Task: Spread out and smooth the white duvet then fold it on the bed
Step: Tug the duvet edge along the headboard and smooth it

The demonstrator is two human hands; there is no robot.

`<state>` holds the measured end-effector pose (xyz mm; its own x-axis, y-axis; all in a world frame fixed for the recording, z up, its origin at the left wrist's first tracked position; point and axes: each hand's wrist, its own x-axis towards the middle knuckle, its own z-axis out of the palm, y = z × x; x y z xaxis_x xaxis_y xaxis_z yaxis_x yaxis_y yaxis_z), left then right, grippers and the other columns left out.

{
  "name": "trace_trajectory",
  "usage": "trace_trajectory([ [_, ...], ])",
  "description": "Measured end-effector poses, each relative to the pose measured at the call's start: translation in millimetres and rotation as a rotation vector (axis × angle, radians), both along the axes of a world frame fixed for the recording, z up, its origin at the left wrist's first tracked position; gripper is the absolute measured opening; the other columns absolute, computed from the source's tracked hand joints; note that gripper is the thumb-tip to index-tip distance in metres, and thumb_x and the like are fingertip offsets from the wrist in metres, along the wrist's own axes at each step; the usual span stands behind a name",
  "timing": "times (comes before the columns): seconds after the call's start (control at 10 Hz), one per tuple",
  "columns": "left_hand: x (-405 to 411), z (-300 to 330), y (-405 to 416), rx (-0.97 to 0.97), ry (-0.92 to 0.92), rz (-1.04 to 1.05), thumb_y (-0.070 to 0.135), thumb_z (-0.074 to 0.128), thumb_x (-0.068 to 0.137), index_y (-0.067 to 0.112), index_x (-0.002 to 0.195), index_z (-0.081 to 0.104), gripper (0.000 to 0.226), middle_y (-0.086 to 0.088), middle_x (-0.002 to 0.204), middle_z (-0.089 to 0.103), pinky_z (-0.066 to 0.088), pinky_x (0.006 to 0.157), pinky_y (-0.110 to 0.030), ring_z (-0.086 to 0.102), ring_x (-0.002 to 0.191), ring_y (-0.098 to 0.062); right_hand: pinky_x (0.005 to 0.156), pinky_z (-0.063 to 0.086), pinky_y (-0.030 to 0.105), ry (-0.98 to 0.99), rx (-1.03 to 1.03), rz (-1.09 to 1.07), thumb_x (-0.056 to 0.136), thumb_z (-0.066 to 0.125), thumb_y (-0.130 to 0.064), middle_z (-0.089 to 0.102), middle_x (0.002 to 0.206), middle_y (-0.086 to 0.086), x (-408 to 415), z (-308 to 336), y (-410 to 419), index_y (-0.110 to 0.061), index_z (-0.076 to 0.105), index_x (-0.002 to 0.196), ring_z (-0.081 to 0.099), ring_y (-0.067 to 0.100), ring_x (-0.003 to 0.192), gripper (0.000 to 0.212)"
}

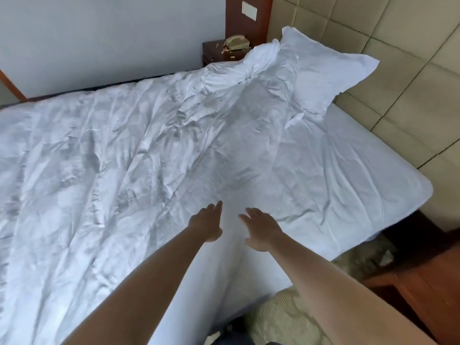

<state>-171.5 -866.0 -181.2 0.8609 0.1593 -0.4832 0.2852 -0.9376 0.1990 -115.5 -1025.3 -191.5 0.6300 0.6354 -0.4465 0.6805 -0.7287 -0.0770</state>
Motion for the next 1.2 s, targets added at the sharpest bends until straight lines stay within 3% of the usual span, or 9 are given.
trace_trajectory([
  [0.3,89,-55,-7,-0.093,0.135,0.1,0.028,0.052,0.092,0.017,0.151,0.014,0.071,-0.004,0.15,0.027,0.04,0.104,-0.039,0.035,0.134,-0.024,0.117,0.017,0.037,0.131,-0.112,0.088,0.095,0.043,-0.016,0.01,0.159,0.01,110,-36,3,-0.014,0.02,0.151,0.01,0.025,0.146,0.06],
  [0.5,124,-97,-23,-0.188,0.244,0.284,0.034,0.057,0.089,0.024,0.152,0.012,0.078,0.0,0.158,0.016,0.034,0.11,-0.041,0.024,0.141,-0.023,0.095,0.044,0.033,0.262,-0.392,0.32,0.09,0.051,-0.01,0.055,0.13,0.01,174,-97,4,-0.011,0.051,0.13,0.055,0.026,0.119,0.04],
  [0.6,132,-114,-29,-0.162,0.285,0.354,0.046,0.061,0.085,0.025,0.153,0.005,0.091,0.0,0.16,0.006,0.029,0.113,-0.041,0.016,0.145,-0.025,0.109,0.032,0.039,0.176,-0.266,0.428,0.092,0.044,-0.011,0.046,0.142,0.006,203,-123,5,-0.015,0.049,0.137,0.043,0.027,0.131,0.046],
  [0.7,145,-122,-26,-0.13,0.228,0.503,0.06,0.067,0.074,0.028,0.152,-0.009,0.113,-0.001,0.16,-0.01,0.019,0.117,-0.047,0.002,0.147,-0.026,0.106,0.039,0.053,-0.046,0.115,0.633,0.078,0.031,-0.013,0.065,0.123,0.006,240,-135,24,-0.02,0.072,0.112,0.059,0.027,0.118,0.053],
  [0.8,156,-125,-13,-0.124,0.185,0.681,0.063,0.072,0.067,0.033,0.147,-0.021,0.126,0.002,0.159,-0.019,0.013,0.115,-0.054,-0.007,0.148,-0.024,0.103,0.041,0.051,-0.058,0.228,0.758,0.079,0.03,-0.009,0.064,0.124,0.004,272,-136,51,-0.018,0.069,0.117,0.058,0.025,0.12,0.055],
  [0.9,168,-133,7,-0.078,0.218,0.72,0.065,0.074,0.062,0.034,0.144,-0.028,0.134,-0.001,0.159,-0.018,0.015,0.114,-0.058,-0.005,0.147,-0.027,0.11,0.022,0.049,-0.14,0.272,0.835,0.074,0.039,-0.009,0.057,0.135,0.001,297,-143,83,-0.017,0.062,0.127,0.054,0.023,0.125,0.059],
  [1.0,177,-152,22,-0.046,0.285,0.712,0.071,0.074,0.055,0.031,0.142,-0.033,0.143,-0.004,0.157,-0.022,0.016,0.112,-0.063,-0.007,0.146,-0.032,0.117,-0.009,0.051,-0.164,0.069,0.901,0.074,0.06,-0.017,0.015,0.159,0.001,305,-155,108,-0.016,0.021,0.151,0.015,0.023,0.147,0.087],
  [1.1,183,-176,28,-0.037,0.379,0.684,0.071,0.075,0.054,0.028,0.14,-0.037,0.147,-0.011,0.154,-0.03,0.011,0.11,-0.067,-0.016,0.144,-0.036,0.113,-0.018,0.049,-0.15,-0.228,0.93,0.073,0.074,-0.032,0.003,0.161,-0.001,302,-175,123,-0.02,0.009,0.153,-0.003,0.025,0.148,0.105],
  [1.2,191,-200,30,0.015,0.443,0.619,0.066,0.077,0.055,0.025,0.142,-0.033,0.147,-0.021,0.152,-0.027,0.011,0.107,-0.069,-0.015,0.143,-0.042,0.112,-0.014,0.061,-0.347,-0.432,0.864,0.083,0.052,-0.061,0.039,0.132,-0.044,291,-232,122,-0.064,0.041,0.127,0.017,0.043,0.141,0.045],
])
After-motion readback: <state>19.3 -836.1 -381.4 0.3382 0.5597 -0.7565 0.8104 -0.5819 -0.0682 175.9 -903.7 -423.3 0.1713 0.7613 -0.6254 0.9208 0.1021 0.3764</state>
